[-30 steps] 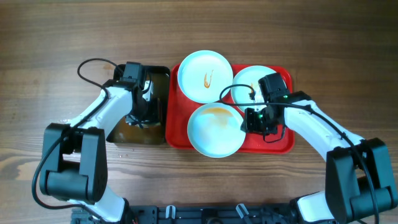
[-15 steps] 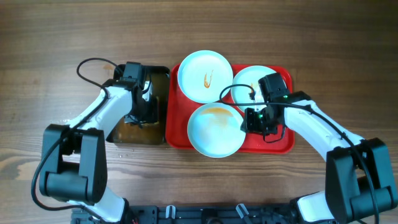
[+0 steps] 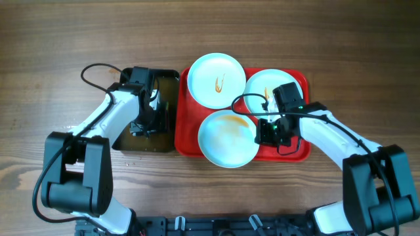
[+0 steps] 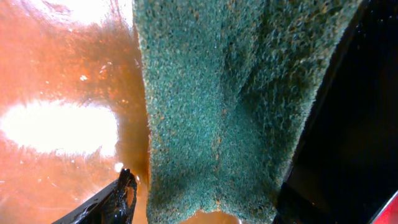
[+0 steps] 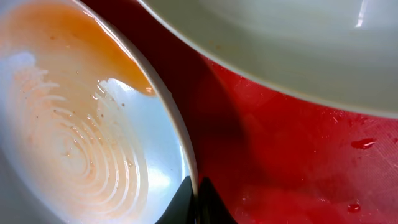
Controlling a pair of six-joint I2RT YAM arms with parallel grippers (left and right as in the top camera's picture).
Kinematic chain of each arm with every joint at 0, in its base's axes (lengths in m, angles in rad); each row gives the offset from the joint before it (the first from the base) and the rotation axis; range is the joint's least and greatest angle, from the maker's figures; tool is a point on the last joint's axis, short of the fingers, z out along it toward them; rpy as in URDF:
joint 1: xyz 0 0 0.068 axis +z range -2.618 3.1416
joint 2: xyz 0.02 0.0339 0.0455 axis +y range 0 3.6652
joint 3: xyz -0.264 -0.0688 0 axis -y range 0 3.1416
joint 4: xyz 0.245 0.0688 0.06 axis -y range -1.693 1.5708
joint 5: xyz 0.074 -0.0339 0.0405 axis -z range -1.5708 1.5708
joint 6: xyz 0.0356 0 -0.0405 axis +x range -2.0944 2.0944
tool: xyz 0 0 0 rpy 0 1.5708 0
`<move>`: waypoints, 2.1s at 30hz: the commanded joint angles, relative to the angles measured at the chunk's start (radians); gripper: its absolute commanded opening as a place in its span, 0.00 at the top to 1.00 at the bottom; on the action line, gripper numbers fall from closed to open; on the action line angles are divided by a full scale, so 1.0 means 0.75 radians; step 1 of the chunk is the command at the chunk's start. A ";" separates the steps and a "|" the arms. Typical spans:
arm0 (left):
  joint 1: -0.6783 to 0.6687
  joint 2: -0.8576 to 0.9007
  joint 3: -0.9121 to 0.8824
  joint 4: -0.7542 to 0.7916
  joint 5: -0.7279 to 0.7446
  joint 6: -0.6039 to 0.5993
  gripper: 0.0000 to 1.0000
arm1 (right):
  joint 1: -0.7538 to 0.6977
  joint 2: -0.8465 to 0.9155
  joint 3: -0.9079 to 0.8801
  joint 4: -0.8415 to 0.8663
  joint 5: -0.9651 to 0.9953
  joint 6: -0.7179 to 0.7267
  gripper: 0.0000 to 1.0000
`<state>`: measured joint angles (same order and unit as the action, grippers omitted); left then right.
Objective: Clean dirty plates on tray and stack at the side
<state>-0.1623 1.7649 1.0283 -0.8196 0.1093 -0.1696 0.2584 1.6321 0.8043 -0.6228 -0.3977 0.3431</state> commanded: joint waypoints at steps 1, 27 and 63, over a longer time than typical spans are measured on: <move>0.001 -0.029 0.023 -0.001 0.008 -0.003 0.37 | 0.001 -0.121 0.032 -0.040 0.027 -0.009 0.95; 0.001 -0.029 0.023 0.024 0.008 -0.003 0.34 | 0.769 -0.506 0.081 0.431 1.444 -1.430 0.96; 0.001 -0.029 0.023 0.024 0.008 -0.003 0.34 | -0.992 -0.506 -0.016 0.071 0.596 0.207 0.81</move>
<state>-0.1623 1.7634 1.0283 -0.8040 0.1097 -0.1696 -0.4831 1.2675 0.8001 -0.5938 0.0738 0.5816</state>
